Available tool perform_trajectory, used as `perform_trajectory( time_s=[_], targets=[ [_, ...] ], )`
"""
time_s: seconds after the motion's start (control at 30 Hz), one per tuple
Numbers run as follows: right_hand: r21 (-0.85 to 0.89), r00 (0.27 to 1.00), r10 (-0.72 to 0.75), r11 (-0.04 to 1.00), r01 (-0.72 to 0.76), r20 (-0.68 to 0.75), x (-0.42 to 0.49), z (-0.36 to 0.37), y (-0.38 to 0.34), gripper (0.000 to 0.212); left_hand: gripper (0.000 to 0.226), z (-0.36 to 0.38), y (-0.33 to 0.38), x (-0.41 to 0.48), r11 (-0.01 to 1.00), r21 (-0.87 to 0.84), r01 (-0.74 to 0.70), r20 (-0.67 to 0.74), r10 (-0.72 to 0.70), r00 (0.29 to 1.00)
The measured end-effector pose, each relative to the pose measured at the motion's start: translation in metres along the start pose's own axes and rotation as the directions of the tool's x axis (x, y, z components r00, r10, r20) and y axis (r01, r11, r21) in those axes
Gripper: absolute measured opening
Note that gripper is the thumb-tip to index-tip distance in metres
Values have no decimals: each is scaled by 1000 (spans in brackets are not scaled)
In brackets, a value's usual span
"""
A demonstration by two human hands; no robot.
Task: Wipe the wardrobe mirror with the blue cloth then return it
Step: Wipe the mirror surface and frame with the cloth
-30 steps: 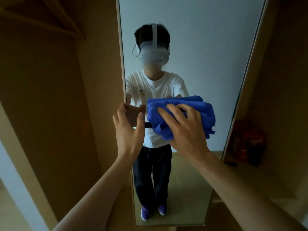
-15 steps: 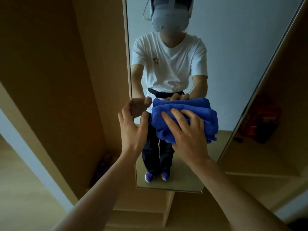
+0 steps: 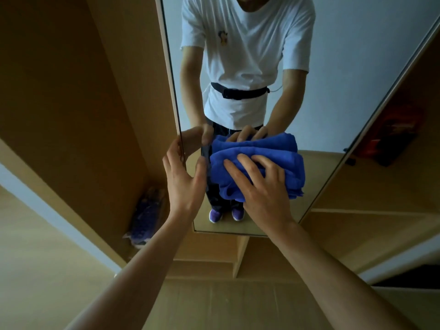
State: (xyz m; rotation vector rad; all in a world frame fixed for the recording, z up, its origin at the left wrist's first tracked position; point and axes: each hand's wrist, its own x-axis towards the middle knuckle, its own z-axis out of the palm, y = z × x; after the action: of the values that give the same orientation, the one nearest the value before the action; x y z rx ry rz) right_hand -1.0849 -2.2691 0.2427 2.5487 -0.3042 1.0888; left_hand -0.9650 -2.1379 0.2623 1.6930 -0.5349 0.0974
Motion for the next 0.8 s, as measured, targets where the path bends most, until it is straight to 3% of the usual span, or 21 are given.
perform_trajectory(
  time_s=[0.17,0.63,0.8],
  targets=[
    [18,991,10,1000,-12,134,-33,22,-9,57,58,2,-26,-14,999,7,51,17,-51,999],
    [111,961,0,993,-32,277,-138,103,-37,62,63,25,-123,-53,976,46,213,44,-215,976],
    [161,899,-27,986,-49,438,-169,122,-44,76,63,32,-154,-71,960,77,270,57,-274,960]
  ],
)
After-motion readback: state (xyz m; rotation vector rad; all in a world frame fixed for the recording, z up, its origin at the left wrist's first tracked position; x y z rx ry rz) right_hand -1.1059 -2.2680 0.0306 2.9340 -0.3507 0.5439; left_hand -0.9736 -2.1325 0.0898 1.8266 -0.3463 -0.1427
